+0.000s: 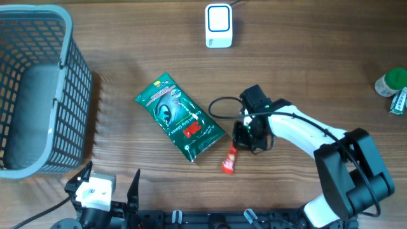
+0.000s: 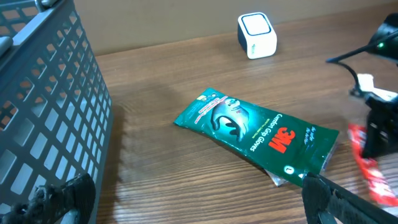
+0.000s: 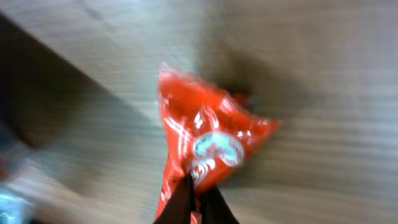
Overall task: Scan the item barcode
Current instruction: 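Move the right gripper to the red Nescafe stick and grasp it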
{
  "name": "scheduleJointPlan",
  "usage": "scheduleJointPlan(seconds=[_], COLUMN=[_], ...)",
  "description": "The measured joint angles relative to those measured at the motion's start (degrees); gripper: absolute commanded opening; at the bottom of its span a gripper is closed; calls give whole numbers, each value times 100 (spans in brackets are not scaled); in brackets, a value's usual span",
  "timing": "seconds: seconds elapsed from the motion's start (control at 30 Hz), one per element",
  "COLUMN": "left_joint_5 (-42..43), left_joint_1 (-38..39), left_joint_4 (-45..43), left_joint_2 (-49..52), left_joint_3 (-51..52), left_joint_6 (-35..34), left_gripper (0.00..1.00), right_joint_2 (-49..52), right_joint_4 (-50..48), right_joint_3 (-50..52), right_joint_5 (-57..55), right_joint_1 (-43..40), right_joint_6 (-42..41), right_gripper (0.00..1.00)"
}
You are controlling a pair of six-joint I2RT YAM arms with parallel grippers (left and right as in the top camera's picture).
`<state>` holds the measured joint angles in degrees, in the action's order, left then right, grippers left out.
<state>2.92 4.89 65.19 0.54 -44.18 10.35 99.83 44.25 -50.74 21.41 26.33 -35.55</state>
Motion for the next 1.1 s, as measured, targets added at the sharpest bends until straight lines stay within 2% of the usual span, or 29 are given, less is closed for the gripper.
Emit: scheduleJointPlan(seconds=[0.03,0.07,0.1,0.13,0.2,0.37,0.47,0.57,0.8,0.9,0.93,1.03,1.07,1.1], left_joint_5=[0,0,-2,0,0,0,0,0,0,0,0,0,0,0], left_joint_1=[0,0,0,0,0,0,0,0,0,0,0,0,0,0], left_joint_4=[-2,-4,-7,2,4,0,0,0,0,0,0,-2,-2,-2], left_joint_2=[0,0,0,0,0,0,0,0,0,0,0,0,0,0], left_joint_3=[0,0,0,0,0,0,0,0,0,0,0,0,0,0], left_joint_6=[0,0,0,0,0,0,0,0,0,0,0,0,2,0], left_gripper=[100,100,100,100,100,100,100,100,100,100,100,100,100,100], right_joint_2=[87,103,254,315,317,317,317,319,319,319,319,319,319,319], right_joint_4=[745,817,1926,2621,3351,3794,3797,3368,2531,2404,2024,391,-267,-466], right_joint_3=[-37,-31,-120,-249,-446,-675,-675,-680,-684,-684,-684,-684,-693,-695], right_joint_5=[-13,-24,2,122,455,1853,2590,3152,4704,5274,5329,4723,3989,3499], right_joint_1=[-33,-37,-162,-251,-417,-732,-927,-1040,-1043,-1043,-1043,-1043,-1043,-1043], right_joint_6=[-142,-240,-398,-481,-586,-778,-1320,-1886,-2240,-2588,-2830,-3703,-3713,-3567], right_gripper=[4,4,4,4,4,5,4,4,4,4,4,4,5,4])
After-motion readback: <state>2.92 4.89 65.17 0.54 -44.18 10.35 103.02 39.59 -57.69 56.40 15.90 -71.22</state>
